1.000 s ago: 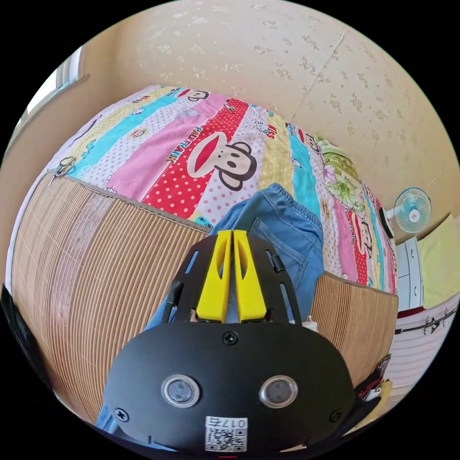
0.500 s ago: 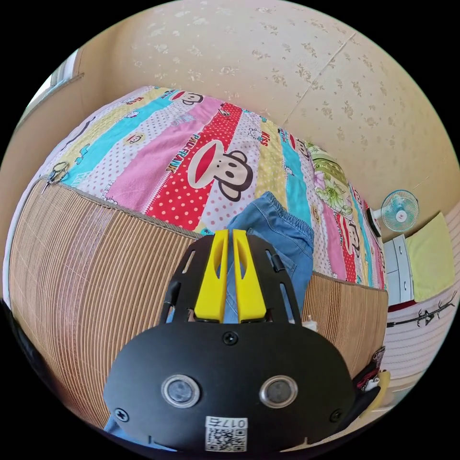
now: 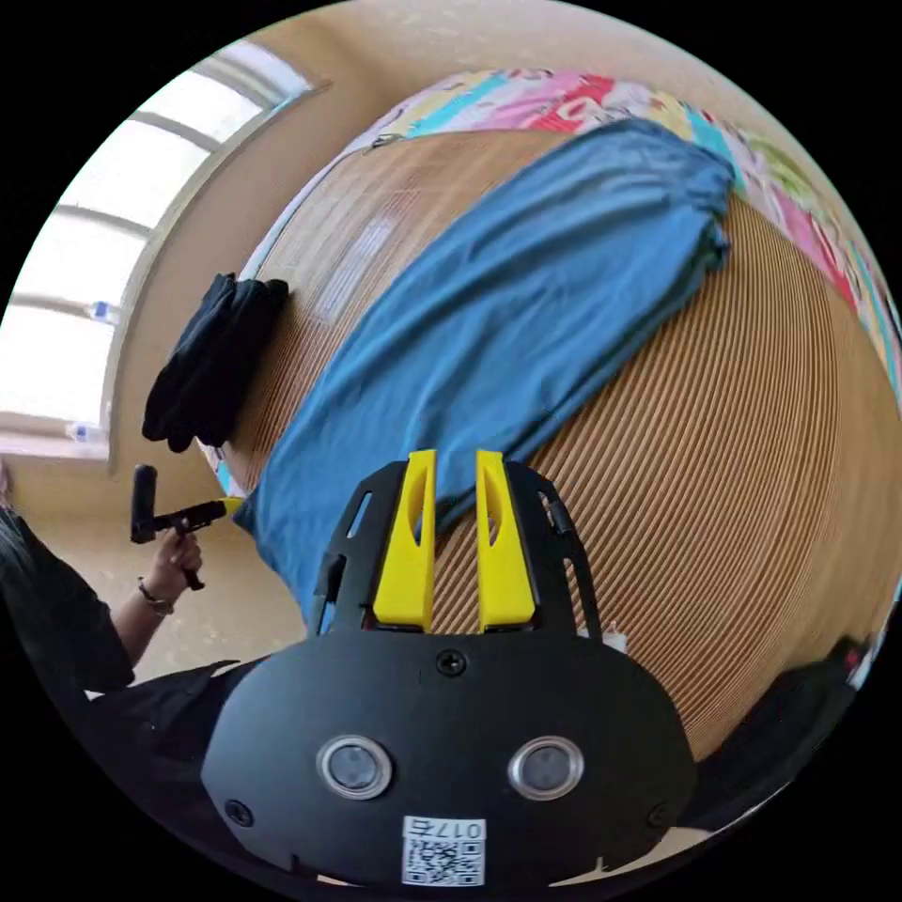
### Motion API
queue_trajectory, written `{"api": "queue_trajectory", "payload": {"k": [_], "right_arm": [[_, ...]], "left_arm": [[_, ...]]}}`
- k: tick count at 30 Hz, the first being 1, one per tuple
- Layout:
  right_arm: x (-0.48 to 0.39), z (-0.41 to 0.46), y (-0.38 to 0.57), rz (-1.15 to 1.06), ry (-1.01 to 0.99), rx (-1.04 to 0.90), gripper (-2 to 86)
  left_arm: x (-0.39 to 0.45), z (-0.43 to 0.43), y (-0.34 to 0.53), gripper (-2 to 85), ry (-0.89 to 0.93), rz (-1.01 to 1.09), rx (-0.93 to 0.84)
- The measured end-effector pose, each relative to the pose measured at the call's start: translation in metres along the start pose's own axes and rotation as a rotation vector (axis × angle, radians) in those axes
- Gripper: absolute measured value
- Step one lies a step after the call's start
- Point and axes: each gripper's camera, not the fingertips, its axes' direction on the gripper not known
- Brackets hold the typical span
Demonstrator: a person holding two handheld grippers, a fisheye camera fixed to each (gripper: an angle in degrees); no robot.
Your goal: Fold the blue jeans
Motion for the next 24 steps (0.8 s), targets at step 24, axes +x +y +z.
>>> {"api": "queue_trajectory", "payload": {"k": [24], "right_arm": [[0.165, 0.018, 0.207, 0.214, -0.486, -0.142, 3.3]], "left_arm": [[0.144, 0.123, 0.029, -0.5, -0.096, 0.336, -0.483]]}}
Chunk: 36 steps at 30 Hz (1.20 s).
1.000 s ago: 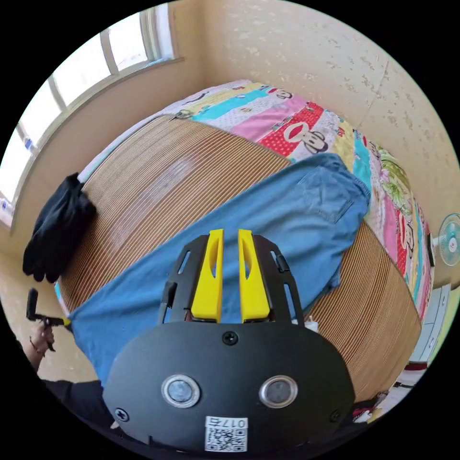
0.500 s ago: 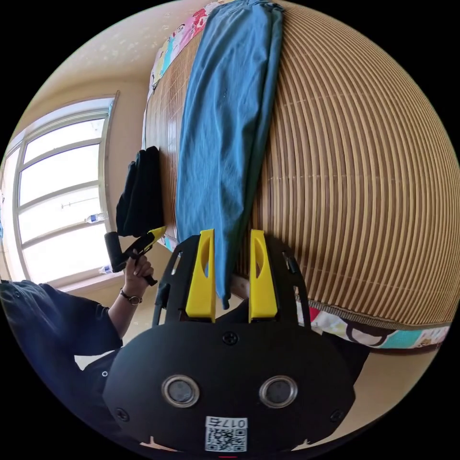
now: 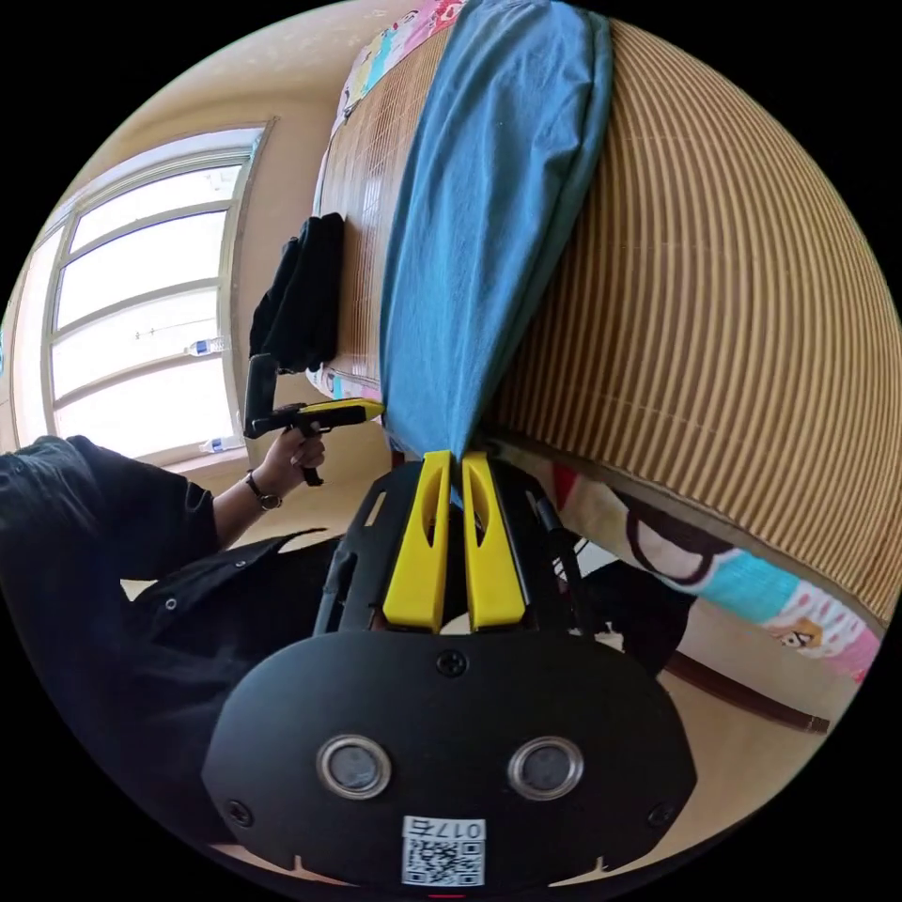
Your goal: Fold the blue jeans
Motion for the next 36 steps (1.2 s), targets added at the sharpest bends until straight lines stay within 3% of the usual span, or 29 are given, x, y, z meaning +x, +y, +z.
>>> {"api": "queue_trajectory", "payload": {"k": [4, 7, 12, 20, 25, 36], "right_arm": [[0.044, -0.043, 0.046, 0.076, 0.166, -0.044, 4.1], [0.072, -0.089, 0.067, 0.144, 0.203, 0.025, 5.6], [0.114, -0.16, 0.057, 0.19, 0.104, 0.275, 8.5], [0.167, -0.195, -0.064, 0.091, -0.056, 0.397, 12.3], [0.173, -0.196, -0.06, 0.07, -0.07, 0.374, 12.2], [0.221, -0.2, -0.008, 0.159, -0.354, 0.434, 10.7]], "left_arm": [[0.028, 0.027, -0.014, 0.8, 0.073, 0.042, -0.122], [0.045, 0.002, -0.031, 5.0, 0.091, 0.098, -0.01], [0.039, -0.045, -0.103, 9.1, 0.234, 0.059, 0.215], [0.052, -0.056, -0.22, 11.7, 0.268, 0.092, 0.253], [0.071, -0.045, -0.212, 11.0, 0.256, 0.107, 0.227], [0.071, -0.014, -0.207, 8.7, 0.496, 0.036, 0.218]]}}
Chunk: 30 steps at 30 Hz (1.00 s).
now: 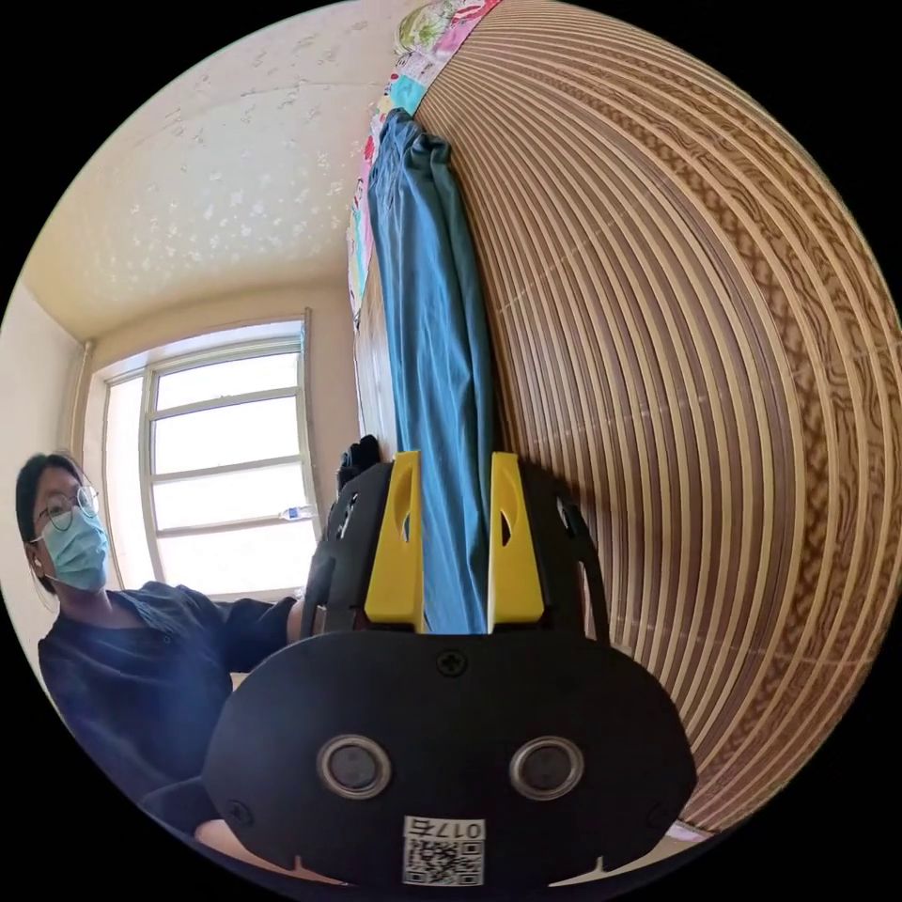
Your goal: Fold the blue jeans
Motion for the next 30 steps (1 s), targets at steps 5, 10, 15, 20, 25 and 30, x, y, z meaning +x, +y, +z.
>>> {"api": "queue_trajectory", "payload": {"k": [5, 10, 15, 20, 25, 30], "right_arm": [[0.001, -0.003, -0.014, -0.012, -0.033, -0.028, 10.0], [-0.009, 0.009, 0.005, -0.051, 0.051, -0.152, 7.3], [-0.012, 0.011, 0.046, -0.105, 0.145, -0.168, 3.6], [-0.006, -0.005, 0.083, -0.176, 0.014, -0.132, 2.6], [-0.035, -0.028, 0.127, -0.262, -0.118, -0.096, 2.3], [-0.101, -0.055, 0.197, -0.386, -0.134, -0.048, 2.0]], "left_arm": [[0.008, 0.007, -0.027, 8.6, 0.028, 0.033, -0.008], [0.019, 0.031, -0.028, 6.3, -0.015, 0.079, -0.129], [0.022, 0.044, 0.002, 1.2, -0.032, 0.082, -0.133], [0.016, 0.043, 0.024, -0.1, 0.12, 0.104, -0.109], [0.056, 0.033, 0.06, -0.1, 0.256, 0.218, -0.08], [0.138, 0.017, 0.12, 2.8, 0.261, 0.339, -0.069]]}}
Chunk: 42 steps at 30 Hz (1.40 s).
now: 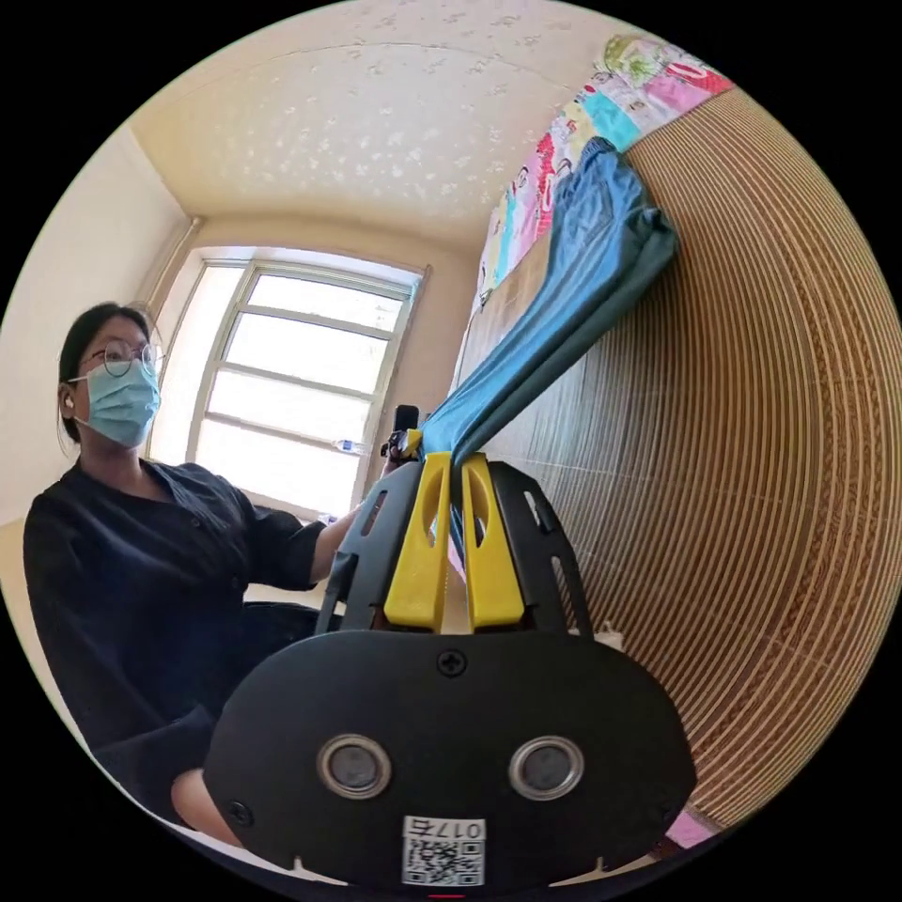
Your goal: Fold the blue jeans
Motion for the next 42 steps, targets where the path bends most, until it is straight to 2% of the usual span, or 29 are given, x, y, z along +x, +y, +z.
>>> {"api": "queue_trajectory", "payload": {"k": [3, 9, 18, 20, 25, 28, 32, 35, 38, 42], "right_arm": [[-0.059, -0.014, 0.034, -0.044, -0.036, 0.066, 1.8], [-0.177, -0.039, 0.08, -0.151, -0.121, 0.122, 1.6], [-0.397, -0.069, 0.094, -0.552, -0.165, 0.149, 1.7], [-0.45, -0.075, 0.088, -0.651, -0.14, 0.183, 1.8], [-0.512, -0.074, 0.056, -0.737, 0.023, 0.182, 1.7], [-0.502, -0.058, 0.021, -0.686, 0.212, 0.127, 1.7], [-0.422, -0.012, -0.044, -0.507, 0.476, 0.01, 1.5], [-0.336, 0.022, -0.093, -0.326, 0.554, -0.056, 1.5], [-0.267, 0.056, -0.127, -0.236, 0.604, -0.07, 1.5], [-0.204, 0.088, -0.133, -0.137, 0.609, -0.051, 1.6]], "left_arm": [[0.057, 0.009, 0.019, 4.6, 0.043, 0.059, 0.007], [0.183, 0.025, 0.045, 1.8, 0.01, 0.204, -0.018], [0.396, 0.039, 0.041, -0.7, 0.056, 0.593, 0.024], [0.428, 0.042, 0.032, -0.7, 0.049, 0.622, 0.047], [0.464, 0.049, -0.018, -0.7, -0.053, 0.527, 0.039], [0.446, 0.061, -0.062, -0.8, -0.198, 0.423, -0.025], [0.361, 0.084, -0.128, -0.8, -0.292, 0.221, -0.129], [0.29, 0.094, -0.166, -0.8, -0.367, 0.112, -0.164], [0.234, 0.093, -0.189, -0.7, -0.44, 0.037, -0.164], [0.166, 0.096, -0.174, -0.7, -0.497, 0.015, -0.187]]}}
